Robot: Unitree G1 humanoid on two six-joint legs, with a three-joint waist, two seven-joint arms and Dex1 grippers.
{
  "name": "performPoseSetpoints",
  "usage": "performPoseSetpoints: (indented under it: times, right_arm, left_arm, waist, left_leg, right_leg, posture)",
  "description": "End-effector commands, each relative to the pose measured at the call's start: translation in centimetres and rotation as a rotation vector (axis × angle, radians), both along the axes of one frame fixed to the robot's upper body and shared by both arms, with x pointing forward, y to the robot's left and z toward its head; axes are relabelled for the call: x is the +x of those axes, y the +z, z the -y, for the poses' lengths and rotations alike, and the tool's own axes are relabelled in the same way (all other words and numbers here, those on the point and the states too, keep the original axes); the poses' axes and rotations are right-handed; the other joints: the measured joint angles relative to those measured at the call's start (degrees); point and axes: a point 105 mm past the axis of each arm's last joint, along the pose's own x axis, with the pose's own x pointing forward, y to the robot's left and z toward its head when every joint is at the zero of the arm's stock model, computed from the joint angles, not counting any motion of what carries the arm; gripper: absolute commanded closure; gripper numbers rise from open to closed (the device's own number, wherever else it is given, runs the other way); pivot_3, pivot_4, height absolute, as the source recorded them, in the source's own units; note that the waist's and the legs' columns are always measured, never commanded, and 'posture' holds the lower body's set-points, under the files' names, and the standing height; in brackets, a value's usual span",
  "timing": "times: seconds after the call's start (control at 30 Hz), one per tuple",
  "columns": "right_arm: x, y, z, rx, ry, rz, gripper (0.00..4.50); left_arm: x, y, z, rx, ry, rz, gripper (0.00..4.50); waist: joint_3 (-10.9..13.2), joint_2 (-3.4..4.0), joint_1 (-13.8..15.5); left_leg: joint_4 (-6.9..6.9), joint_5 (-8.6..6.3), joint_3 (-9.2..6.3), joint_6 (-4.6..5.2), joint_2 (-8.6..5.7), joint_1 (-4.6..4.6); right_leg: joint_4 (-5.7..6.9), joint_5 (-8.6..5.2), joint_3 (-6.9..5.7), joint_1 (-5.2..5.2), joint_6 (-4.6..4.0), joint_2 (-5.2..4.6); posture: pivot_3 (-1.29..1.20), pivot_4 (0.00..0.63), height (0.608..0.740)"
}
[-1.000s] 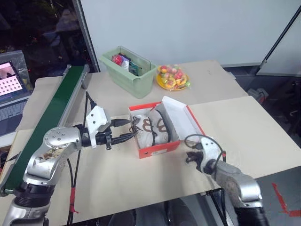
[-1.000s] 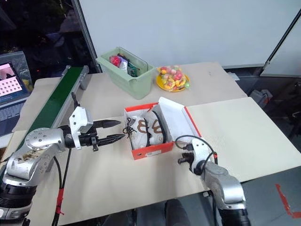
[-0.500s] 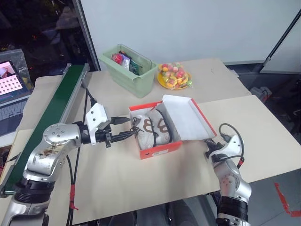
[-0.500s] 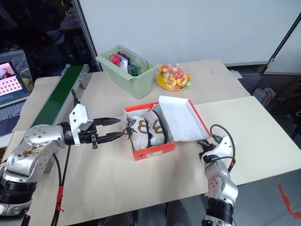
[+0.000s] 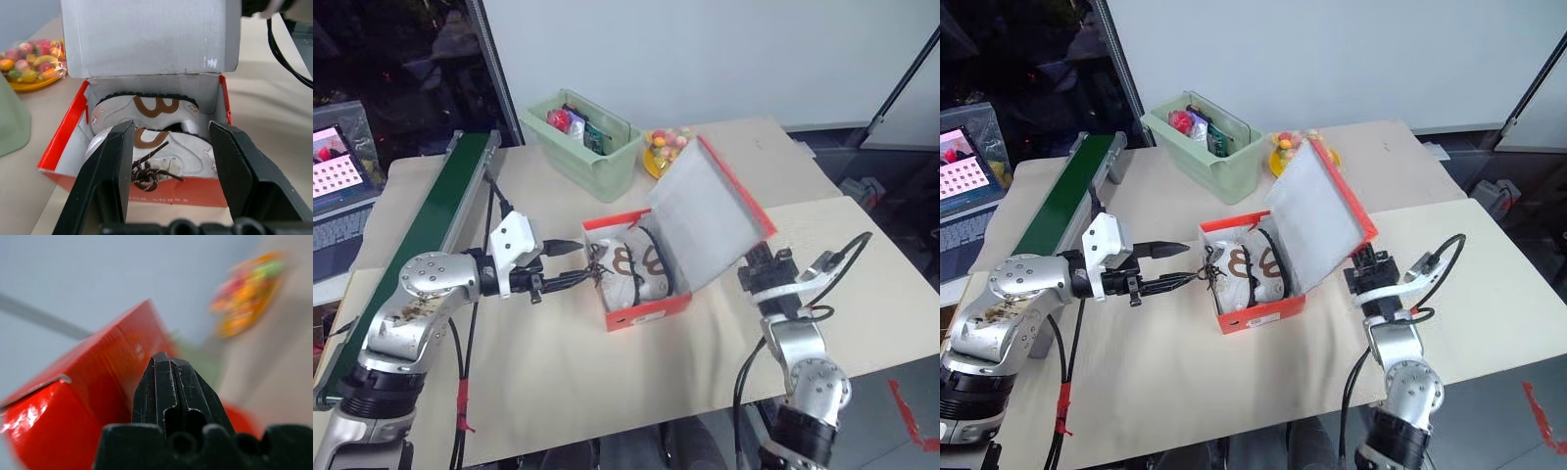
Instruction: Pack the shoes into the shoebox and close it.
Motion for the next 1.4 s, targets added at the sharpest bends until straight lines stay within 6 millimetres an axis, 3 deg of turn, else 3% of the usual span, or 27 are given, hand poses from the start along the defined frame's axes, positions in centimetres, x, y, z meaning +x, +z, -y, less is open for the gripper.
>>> performPoseSetpoints:
  times: [0.03,0.13,0.23,0.53,0.63,0.77,0.87,0.97,1.23,1.3,1.4]
  right_arm:
    - [-2.7,2.6,-4.3,-0.132,0.251,0.169,4.48]
    - [-3.1,2.9,-5.4,-0.253,0.341,0.186,4.48]
    - [-1.9,2.3,-6.1,-0.409,0.363,0.135,4.48]
    - [1.4,-0.3,-9.2,-0.834,0.414,0.010,4.48]
    - [1.4,-2.2,-10.8,-0.960,0.474,-0.034,4.48]
    - [0.5,-6.4,-13.2,-1.196,0.591,-0.113,4.48]
    - [0.3,-9.1,-13.5,-1.334,0.627,-0.177,4.48]
    - [0.5,-10.5,-13.5,-1.426,0.644,-0.188,4.48]
    - [2.2,-10.0,-14.2,-1.451,0.655,-0.170,4.48]
    - [2.7,-8.9,-14.0,-1.404,0.618,-0.147,4.48]
    - [3.8,-5.1,-13.1,-1.235,0.491,-0.059,4.48]
  left_arm:
    - [0.0,1.7,-1.3,0.010,0.024,0.041,1.93]
    - [0.1,2.7,-3.1,0.051,0.049,0.032,1.93]
    - [-0.4,2.8,-4.0,0.096,0.042,0.017,1.93]
    - [-1.4,2.3,-4.0,0.117,0.026,-0.009,1.93]
    - [-1.4,2.1,-3.6,0.106,0.022,-0.012,1.93]
    - [-1.3,2.0,-3.3,0.099,0.024,-0.011,1.93]
    - [-1.3,2.0,-3.2,0.096,0.023,-0.012,1.93]
    - [-1.3,1.8,-3.0,0.091,0.021,-0.014,1.93]
    - [-1.5,1.6,-2.5,0.078,0.016,-0.015,1.93]
    - [-1.5,1.6,-2.5,0.075,0.022,-0.015,1.93]
    - [-1.0,1.4,-2.9,0.040,0.081,-0.014,1.93]
  waist:
    - [0.00,0.00,-0.09]
    - [0.01,0.00,-0.44]
    - [0.01,0.00,-0.34]
    - [0.02,-0.02,0.12]
    - [0.02,-0.03,0.15]
    - [-0.01,-0.06,-0.03]
    - [-0.13,-0.25,-0.51]
    - [-0.27,-0.38,-0.97]
    - [-0.43,-0.53,-1.66]
    - [-0.45,-0.51,-1.58]
    - [-0.45,-0.52,-1.34]
  left_leg:
    - [0.00,0.00,0.01,0.00,-0.01,0.01]
    - [0.03,0.00,0.06,0.00,0.00,0.02]
    - [0.03,0.00,0.06,0.00,0.00,0.03]
    - [0.02,-0.02,0.07,0.00,-0.01,-0.11]
    - [0.03,-0.01,0.07,0.00,-0.04,-0.14]
    - [0.03,-0.02,0.07,0.00,-0.03,-0.13]
    - [0.03,-0.02,0.08,0.00,0.02,0.01]
    - [0.03,-0.02,0.07,0.00,0.06,0.17]
    - [0.02,-0.03,0.09,0.01,0.26,0.84]
    - [0.02,-0.03,0.10,0.01,0.33,0.93]
    - [0.02,-0.03,0.11,0.01,0.45,0.91]
  right_leg:
    - [0.01,0.00,0.01,0.00,0.00,-0.01]
    - [0.02,-0.13,0.05,-0.01,0.20,-0.01]
    - [0.02,-0.27,0.02,-0.01,0.41,0.01]
    - [0.01,-0.04,-0.03,-0.14,0.01,-0.01]
    - [-0.01,-0.04,-0.02,-0.13,0.01,-0.06]
    - [0.01,-0.03,-0.02,-0.14,0.00,-0.04]
    - [0.02,-0.03,-0.02,-0.05,-0.01,0.00]
    - [0.02,-0.21,-0.03,0.11,0.28,0.05]
    - [0.06,-0.24,0.09,0.49,0.32,0.17]
    - [0.06,-0.25,0.09,0.57,0.31,0.23]
    - [0.07,-0.26,0.09,0.54,0.29,0.36]
  posture:
    - [0.00,0.150,0.740]
    - [0.00,0.150,0.740]
    - [0.00,0.150,0.740]
    - [0.00,0.150,0.740]
    - [0.00,0.150,0.740]
    - [0.00,0.150,0.740]
    - [0.00,0.150,0.740]
    - [0.00,0.150,0.740]
    - [0.00,0.150,0.740]
    - [0.00,0.150,0.740]
    - [0.00,0.150,0.740]
